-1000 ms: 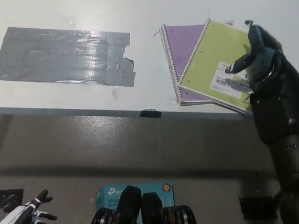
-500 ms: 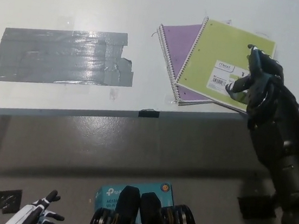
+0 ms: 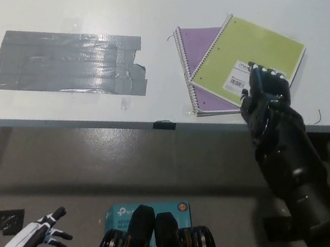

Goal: The robot uses its right hand to align two notebooks stacked together until they are fully overlapped

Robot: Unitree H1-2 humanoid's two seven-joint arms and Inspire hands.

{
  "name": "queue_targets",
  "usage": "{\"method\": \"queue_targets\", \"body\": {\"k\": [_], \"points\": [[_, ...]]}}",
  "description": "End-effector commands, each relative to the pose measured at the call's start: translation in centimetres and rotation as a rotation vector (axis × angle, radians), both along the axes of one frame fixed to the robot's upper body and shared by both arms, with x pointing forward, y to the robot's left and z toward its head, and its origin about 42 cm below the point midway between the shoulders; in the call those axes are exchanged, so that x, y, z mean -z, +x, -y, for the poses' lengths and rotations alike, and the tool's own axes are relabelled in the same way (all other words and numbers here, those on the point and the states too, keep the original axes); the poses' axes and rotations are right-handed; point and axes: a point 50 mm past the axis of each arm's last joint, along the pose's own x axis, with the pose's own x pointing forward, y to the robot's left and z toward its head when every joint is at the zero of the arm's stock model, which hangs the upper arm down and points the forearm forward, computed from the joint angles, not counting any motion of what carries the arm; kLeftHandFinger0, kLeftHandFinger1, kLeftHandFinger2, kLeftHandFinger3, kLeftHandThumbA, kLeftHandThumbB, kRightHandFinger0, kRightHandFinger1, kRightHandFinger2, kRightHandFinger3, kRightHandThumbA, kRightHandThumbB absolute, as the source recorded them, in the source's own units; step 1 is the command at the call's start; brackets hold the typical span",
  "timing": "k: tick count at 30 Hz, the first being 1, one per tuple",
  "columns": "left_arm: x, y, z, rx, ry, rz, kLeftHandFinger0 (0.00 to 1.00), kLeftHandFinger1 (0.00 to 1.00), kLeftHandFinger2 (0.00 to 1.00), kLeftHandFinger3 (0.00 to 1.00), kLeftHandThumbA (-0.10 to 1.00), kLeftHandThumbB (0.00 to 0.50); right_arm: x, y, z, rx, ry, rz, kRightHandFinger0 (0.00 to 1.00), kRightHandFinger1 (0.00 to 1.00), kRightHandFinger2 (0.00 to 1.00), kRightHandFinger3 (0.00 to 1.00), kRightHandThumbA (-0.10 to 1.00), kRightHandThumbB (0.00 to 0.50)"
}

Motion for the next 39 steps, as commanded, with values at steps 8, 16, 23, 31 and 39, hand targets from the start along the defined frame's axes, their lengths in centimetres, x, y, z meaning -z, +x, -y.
{"method": "queue_targets", "body": {"k": [8, 16, 23, 31, 39], "points": [[-0.8, 0.5, 0.2, 0.005, -0.033, 0.049, 0.52, 0.59, 0.62, 0.96, 1.00, 0.500, 3.1, -1.3, 2.2, -0.037, -0.071, -0.068, 1.00, 1.00, 1.00, 1.00, 1.00, 0.395], [-0.8, 0.7, 0.4, 0.014, -0.047, 0.052, 0.50, 0.59, 0.62, 0.97, 1.00, 0.500, 5.6, -3.2, 0.7, -0.136, -0.088, -0.176, 1.00, 1.00, 1.00, 1.00, 1.00, 0.390], [-1.0, 0.8, 0.2, 0.001, -0.070, 0.044, 0.48, 0.54, 0.58, 0.96, 1.00, 0.500, 5.8, -3.6, 0.8, -0.252, -0.145, -0.173, 1.00, 1.00, 1.00, 1.00, 1.00, 0.395], [-0.8, 0.6, 0.2, 0.004, -0.078, 0.046, 0.49, 0.50, 0.52, 0.96, 1.00, 0.500, 6.4, -4.0, 3.0, -0.345, -0.295, -0.211, 1.00, 1.00, 1.00, 1.00, 1.00, 0.418], [-1.0, 0.6, 0.0, 0.008, -0.068, 0.044, 0.51, 0.52, 0.55, 0.96, 1.00, 0.500, 5.9, -3.5, 6.4, -0.371, -0.373, -0.182, 1.00, 1.00, 1.00, 1.00, 1.00, 0.428]]}}
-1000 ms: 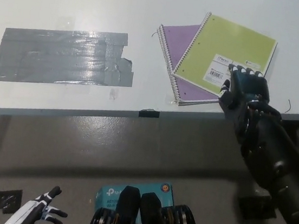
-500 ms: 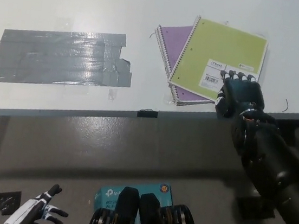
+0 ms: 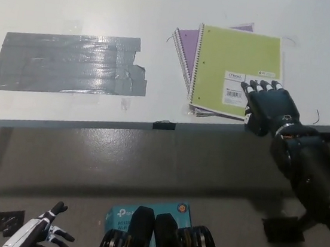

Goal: The robot uses its right hand to align two notebooks stacked together until they are fully overlapped

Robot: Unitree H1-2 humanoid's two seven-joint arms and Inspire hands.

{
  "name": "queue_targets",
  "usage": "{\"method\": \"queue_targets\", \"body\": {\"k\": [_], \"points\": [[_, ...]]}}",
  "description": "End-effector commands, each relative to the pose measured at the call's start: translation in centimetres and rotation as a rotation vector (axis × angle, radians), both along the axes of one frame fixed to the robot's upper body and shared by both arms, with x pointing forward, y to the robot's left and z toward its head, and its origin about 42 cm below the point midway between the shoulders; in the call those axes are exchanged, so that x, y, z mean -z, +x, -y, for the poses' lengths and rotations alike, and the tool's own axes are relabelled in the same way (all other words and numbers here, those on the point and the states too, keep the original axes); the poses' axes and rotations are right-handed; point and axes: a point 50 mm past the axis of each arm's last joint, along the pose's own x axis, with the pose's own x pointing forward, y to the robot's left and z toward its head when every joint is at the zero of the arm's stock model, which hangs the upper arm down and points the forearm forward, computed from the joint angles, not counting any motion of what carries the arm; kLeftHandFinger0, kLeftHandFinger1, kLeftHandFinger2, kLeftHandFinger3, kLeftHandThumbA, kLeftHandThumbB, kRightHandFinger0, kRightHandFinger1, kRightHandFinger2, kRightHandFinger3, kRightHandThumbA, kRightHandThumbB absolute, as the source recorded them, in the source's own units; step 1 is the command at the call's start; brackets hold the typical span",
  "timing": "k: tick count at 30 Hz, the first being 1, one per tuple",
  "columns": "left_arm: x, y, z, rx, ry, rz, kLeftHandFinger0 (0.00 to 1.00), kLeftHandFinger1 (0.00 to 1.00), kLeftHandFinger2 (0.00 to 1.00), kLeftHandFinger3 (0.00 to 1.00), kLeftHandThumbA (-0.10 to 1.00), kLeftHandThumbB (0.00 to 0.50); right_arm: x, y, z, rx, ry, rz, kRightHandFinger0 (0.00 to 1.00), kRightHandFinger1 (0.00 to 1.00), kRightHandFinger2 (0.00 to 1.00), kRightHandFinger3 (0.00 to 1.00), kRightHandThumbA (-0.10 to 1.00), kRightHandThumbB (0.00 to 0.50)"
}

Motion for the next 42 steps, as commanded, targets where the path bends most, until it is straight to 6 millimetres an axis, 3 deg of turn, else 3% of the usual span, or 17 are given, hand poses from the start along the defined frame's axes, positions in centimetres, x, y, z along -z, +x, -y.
{"method": "queue_targets", "body": {"k": [1, 14, 17, 21, 26, 32, 38, 42], "points": [[-0.9, 0.5, -0.2, 0.026, -0.007, 0.039, 0.51, 0.52, 0.55, 0.96, 1.00, 0.500, 2.8, -0.9, 2.3, -0.022, -0.087, -0.151, 1.00, 1.00, 1.00, 1.00, 1.00, 0.410], [-1.0, 0.7, 0.1, 0.045, -0.013, 0.042, 0.41, 0.45, 0.48, 0.95, 1.00, 0.500, -0.2, 0.8, 2.3, -0.128, -0.224, -0.060, 1.00, 1.00, 1.00, 1.00, 1.00, 0.407], [-1.0, 0.8, 0.3, 0.049, -0.014, 0.028, 0.48, 0.51, 0.51, 0.96, 1.00, 0.500, -0.5, 1.0, 2.1, -0.171, -0.276, -0.042, 1.00, 1.00, 1.00, 1.00, 1.00, 0.416], [-0.9, 0.9, 0.2, 0.046, -0.016, 0.035, 0.48, 0.49, 0.50, 0.96, 1.00, 0.500, -1.2, 1.4, 2.2, -0.222, -0.359, 0.019, 1.00, 1.00, 1.00, 1.00, 1.00, 0.432], [-1.3, 1.0, 0.3, 0.041, -0.030, 0.039, 0.48, 0.47, 0.47, 0.95, 1.00, 0.500, -2.2, 2.0, 3.5, -0.266, -0.413, 0.068, 1.00, 1.00, 1.00, 1.00, 1.00, 0.366], [-1.4, 1.3, 0.2, 0.042, -0.026, 0.046, 0.41, 0.44, 0.44, 0.95, 1.00, 0.500, -2.1, 1.9, 4.2, -0.307, -0.449, 0.085, 1.00, 1.00, 1.00, 1.00, 1.00, 0.388], [-1.3, 1.2, 0.3, 0.060, -0.021, 0.049, 0.44, 0.44, 0.44, 0.94, 1.00, 0.500, -1.8, 1.6, 4.1, -0.330, -0.473, 0.083, 1.00, 1.00, 1.00, 1.00, 1.00, 0.377], [-1.5, 1.2, 0.3, 0.046, -0.038, 0.046, 0.40, 0.42, 0.42, 0.93, 1.00, 0.500, -1.9, 1.6, 4.0, -0.316, -0.452, 0.083, 1.00, 1.00, 1.00, 1.00, 1.00, 0.370]]}}
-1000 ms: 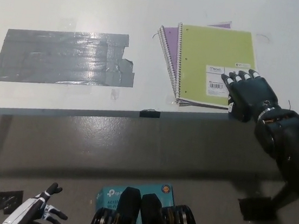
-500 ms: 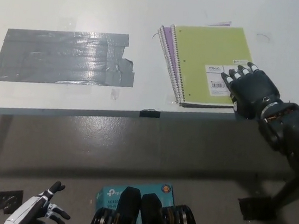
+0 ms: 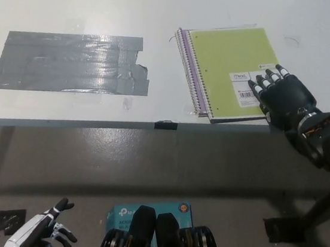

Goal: The robot uses its right hand to align two notebooks stacked together until they are fully overlapped

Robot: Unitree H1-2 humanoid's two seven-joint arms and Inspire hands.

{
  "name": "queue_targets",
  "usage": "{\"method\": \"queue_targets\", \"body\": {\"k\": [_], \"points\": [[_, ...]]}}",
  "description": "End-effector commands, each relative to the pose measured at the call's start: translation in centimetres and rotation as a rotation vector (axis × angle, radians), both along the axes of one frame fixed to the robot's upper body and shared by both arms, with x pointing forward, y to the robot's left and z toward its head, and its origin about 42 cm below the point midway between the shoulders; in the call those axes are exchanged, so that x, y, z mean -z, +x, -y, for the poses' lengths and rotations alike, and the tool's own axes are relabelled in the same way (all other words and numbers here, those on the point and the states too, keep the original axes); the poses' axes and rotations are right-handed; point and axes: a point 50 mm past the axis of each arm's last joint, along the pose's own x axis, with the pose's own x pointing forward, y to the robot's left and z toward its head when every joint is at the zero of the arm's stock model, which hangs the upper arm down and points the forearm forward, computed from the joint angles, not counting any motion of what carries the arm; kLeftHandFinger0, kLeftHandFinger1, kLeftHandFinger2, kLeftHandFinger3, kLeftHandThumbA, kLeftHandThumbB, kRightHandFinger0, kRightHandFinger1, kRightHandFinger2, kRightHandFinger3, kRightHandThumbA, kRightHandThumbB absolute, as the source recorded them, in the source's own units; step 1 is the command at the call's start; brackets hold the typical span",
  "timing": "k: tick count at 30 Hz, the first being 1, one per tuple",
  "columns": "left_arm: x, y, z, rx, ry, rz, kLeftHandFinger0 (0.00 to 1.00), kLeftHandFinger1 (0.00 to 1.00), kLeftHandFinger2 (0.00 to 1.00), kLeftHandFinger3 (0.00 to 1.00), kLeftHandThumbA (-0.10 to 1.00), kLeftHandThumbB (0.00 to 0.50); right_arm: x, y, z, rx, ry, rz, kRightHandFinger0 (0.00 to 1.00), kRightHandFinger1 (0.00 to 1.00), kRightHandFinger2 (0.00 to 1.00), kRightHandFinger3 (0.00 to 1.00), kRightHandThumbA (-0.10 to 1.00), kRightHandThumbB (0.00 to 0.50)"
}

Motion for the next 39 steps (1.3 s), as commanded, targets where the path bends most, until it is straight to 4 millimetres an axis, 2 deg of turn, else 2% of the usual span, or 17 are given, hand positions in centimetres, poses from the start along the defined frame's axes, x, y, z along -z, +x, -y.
{"method": "queue_targets", "body": {"k": [1, 4, 6, 7, 8, 9, 11, 15, 19, 24, 27, 29, 32, 35, 37, 39], "points": [[-1.1, 0.4, 0.0, 0.020, -0.017, 0.038, 0.40, 0.42, 0.41, 0.92, 1.00, 0.500, 0.0, 0.0, 0.8, -0.007, -0.040, -0.029, 1.00, 1.00, 1.00, 1.00, 1.00, 0.377], [-1.1, 0.4, 0.0, 0.033, -0.009, 0.038, 0.42, 0.45, 0.42, 0.94, 1.00, 0.500, 0.0, 0.2, 0.7, 0.003, -0.033, -0.028, 1.00, 1.00, 1.00, 1.00, 1.00, 0.377], [-1.1, 0.4, 0.0, 0.032, -0.014, 0.042, 0.36, 0.43, 0.42, 0.93, 1.00, 0.500, 0.0, 0.2, 0.0, 0.004, -0.033, -0.020, 1.00, 1.00, 1.00, 1.00, 1.00, 0.382], [-1.1, 0.4, 0.0, 0.031, -0.013, 0.042, 0.36, 0.43, 0.42, 0.93, 1.00, 0.500, 0.0, 0.3, -0.3, 0.003, -0.035, -0.019, 1.00, 1.00, 1.00, 1.00, 1.00, 0.382], [-1.2, 0.4, 0.1, 0.034, -0.007, 0.043, 0.44, 0.46, 0.45, 0.94, 1.00, 0.500, -0.1, 0.3, -0.9, 0.002, -0.028, -0.023, 1.00, 1.00, 1.00, 1.00, 1.00, 0.382], [-1.2, 0.4, 0.0, 0.037, -0.002, 0.043, 0.45, 0.47, 0.45, 0.94, 1.00, 0.500, -0.2, 0.3, -1.1, 0.001, -0.017, -0.026, 1.00, 1.00, 1.00, 1.00, 1.00, 0.379], [-0.9, 0.3, 0.3, 0.040, -0.009, 0.034, 0.42, 0.46, 0.47, 0.94, 1.00, 0.500, 0.0, 0.3, -1.8, 0.001, -0.010, -0.029, 1.00, 1.00, 1.00, 1.00, 1.00, 0.380], [-0.9, 0.2, 0.4, 0.039, -0.007, 0.040, 0.44, 0.47, 0.47, 0.93, 1.00, 0.500, 0.2, 0.4, -2.4, 0.027, -0.029, -0.032, 1.00, 1.00, 1.00, 1.00, 1.00, 0.377], [-1.0, 0.2, 0.4, 0.032, -0.014, 0.032, 0.46, 0.47, 0.47, 0.95, 1.00, 0.500, 0.2, 0.5, -2.5, 0.067, -0.031, -0.043, 1.00, 1.00, 1.00, 1.00, 1.00, 0.392], [-1.1, 0.3, 0.4, 0.038, -0.007, 0.041, 0.42, 0.45, 0.45, 0.92, 1.00, 0.500, 0.0, 0.5, -2.5, 0.090, -0.040, -0.046, 1.00, 1.00, 1.00, 1.00, 1.00, 0.402], [-0.9, -0.1, 0.4, 0.045, 0.000, 0.035, 0.41, 0.47, 0.48, 0.92, 1.00, 0.500, 0.3, 0.4, -2.3, 0.090, -0.032, -0.048, 1.00, 1.00, 1.00, 1.00, 1.00, 0.415], [-1.0, -0.1, 0.4, 0.042, -0.009, 0.031, 0.47, 0.49, 0.49, 0.92, 1.00, 0.500, 0.3, 0.4, -2.3, 0.097, -0.033, -0.048, 1.00, 1.00, 1.00, 1.00, 1.00, 0.430], [-0.9, -0.1, 0.4, 0.037, -0.003, 0.025, 0.50, 0.49, 0.48, 0.94, 1.00, 0.500, 0.4, 0.4, -2.6, 0.110, -0.028, -0.049, 1.00, 1.00, 1.00, 1.00, 1.00, 0.435], [-0.8, -0.3, 0.6, 0.041, 0.006, 0.023, 0.51, 0.51, 0.51, 0.96, 1.00, 0.500, 0.4, 0.2, -2.8, 0.111, -0.020, -0.060, 1.00, 1.00, 1.00, 1.00, 1.00, 0.418], [-0.8, -0.4, 0.6, 0.040, -0.001, 0.023, 0.48, 0.48, 0.47, 0.95, 1.00, 0.500, 0.5, 0.2, -3.1, 0.111, -0.026, -0.066, 1.00, 1.00, 1.00, 1.00, 1.00, 0.418], [-0.8, -0.4, 0.6, 0.044, -0.002, 0.018, 0.48, 0.50, 0.50, 0.95, 1.00, 0.500, 0.6, 0.2, -3.4, 0.111, -0.032, -0.066, 1.00, 1.00, 1.00, 1.00, 1.00, 0.430]]}}
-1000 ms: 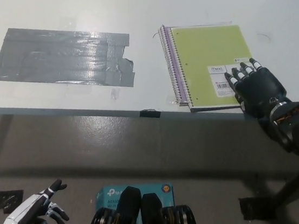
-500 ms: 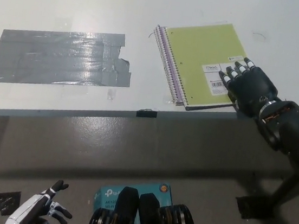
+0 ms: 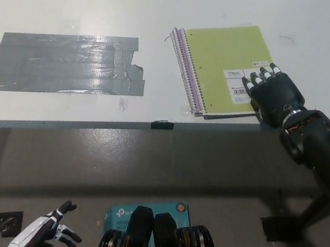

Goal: The robot uses its right hand to align two notebooks stacked together until they are fully overlapped

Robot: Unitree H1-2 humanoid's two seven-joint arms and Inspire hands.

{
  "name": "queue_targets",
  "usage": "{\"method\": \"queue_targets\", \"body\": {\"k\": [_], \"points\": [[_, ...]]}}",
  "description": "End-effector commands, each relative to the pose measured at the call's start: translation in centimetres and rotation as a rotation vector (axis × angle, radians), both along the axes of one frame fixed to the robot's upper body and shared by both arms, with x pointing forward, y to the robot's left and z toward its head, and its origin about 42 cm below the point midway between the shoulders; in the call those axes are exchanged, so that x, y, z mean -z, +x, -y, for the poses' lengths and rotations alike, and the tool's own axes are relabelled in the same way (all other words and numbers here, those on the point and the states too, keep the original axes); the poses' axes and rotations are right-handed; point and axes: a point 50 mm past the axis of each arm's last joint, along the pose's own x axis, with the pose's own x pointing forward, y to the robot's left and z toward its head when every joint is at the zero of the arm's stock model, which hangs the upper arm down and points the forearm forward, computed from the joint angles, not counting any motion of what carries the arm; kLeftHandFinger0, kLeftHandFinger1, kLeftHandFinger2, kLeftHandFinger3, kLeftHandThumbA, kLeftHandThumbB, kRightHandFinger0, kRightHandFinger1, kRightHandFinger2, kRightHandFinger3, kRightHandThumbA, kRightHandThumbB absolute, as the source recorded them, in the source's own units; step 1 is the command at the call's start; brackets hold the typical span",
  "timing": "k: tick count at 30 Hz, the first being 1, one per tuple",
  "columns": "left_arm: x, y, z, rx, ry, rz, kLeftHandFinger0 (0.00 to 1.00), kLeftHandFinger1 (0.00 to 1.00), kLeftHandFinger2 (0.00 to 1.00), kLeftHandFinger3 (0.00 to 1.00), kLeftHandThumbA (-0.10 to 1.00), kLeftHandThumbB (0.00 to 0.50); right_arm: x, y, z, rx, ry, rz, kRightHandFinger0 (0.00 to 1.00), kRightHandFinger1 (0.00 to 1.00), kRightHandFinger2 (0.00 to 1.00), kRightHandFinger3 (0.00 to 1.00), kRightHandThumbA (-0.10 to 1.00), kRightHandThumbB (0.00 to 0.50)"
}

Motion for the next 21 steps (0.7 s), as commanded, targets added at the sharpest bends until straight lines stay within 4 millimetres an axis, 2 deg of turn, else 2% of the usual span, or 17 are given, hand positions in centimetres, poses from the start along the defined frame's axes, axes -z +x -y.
{"method": "queue_targets", "body": {"k": [1, 8, 9, 12, 15, 17, 21], "points": [[-0.7, 0.1, 0.0, 0.025, 0.001, 0.019, 0.49, 0.51, 0.51, 0.96, 1.00, 0.500, 0.3, -0.1, -0.9, 0.020, -0.029, -0.058, 1.00, 1.00, 1.00, 1.00, 1.00, 0.434], [-0.7, 0.3, 0.2, 0.034, 0.008, 0.028, 0.47, 0.50, 0.50, 0.95, 1.00, 0.500, -0.1, -0.1, -1.6, -0.004, -0.014, -0.042, 1.00, 1.00, 1.00, 1.00, 1.00, 0.427], [-0.6, 0.3, 0.2, 0.034, 0.006, 0.029, 0.48, 0.50, 0.50, 0.94, 1.00, 0.500, 0.0, 0.0, -2.0, -0.018, -0.023, -0.028, 1.00, 1.00, 1.00, 1.00, 1.00, 0.449], [-0.6, 0.3, 0.2, 0.033, 0.000, 0.032, 0.47, 0.49, 0.48, 0.93, 1.00, 0.500, 0.0, 0.0, -2.3, -0.036, -0.025, -0.018, 1.00, 1.00, 1.00, 1.00, 1.00, 0.450], [-0.6, 0.3, 0.2, 0.040, 0.005, 0.034, 0.49, 0.49, 0.49, 0.92, 1.00, 0.500, 0.2, 0.0, -2.2, -0.036, -0.028, -0.019, 1.00, 1.00, 1.00, 1.00, 1.00, 0.464], [-0.5, 0.3, 0.3, 0.030, -0.004, 0.028, 0.46, 0.46, 0.46, 0.92, 1.00, 0.500, 0.1, 0.0, -2.2, -0.048, -0.038, -0.011, 1.00, 1.00, 1.00, 1.00, 1.00, 0.458], [-0.6, 0.4, 0.4, 0.032, -0.002, 0.026, 0.44, 0.47, 0.46, 0.91, 1.00, 0.500, 0.0, -0.1, -2.1, -0.045, -0.039, -0.014, 1.00, 1.00, 1.00, 1.00, 1.00, 0.459]]}}
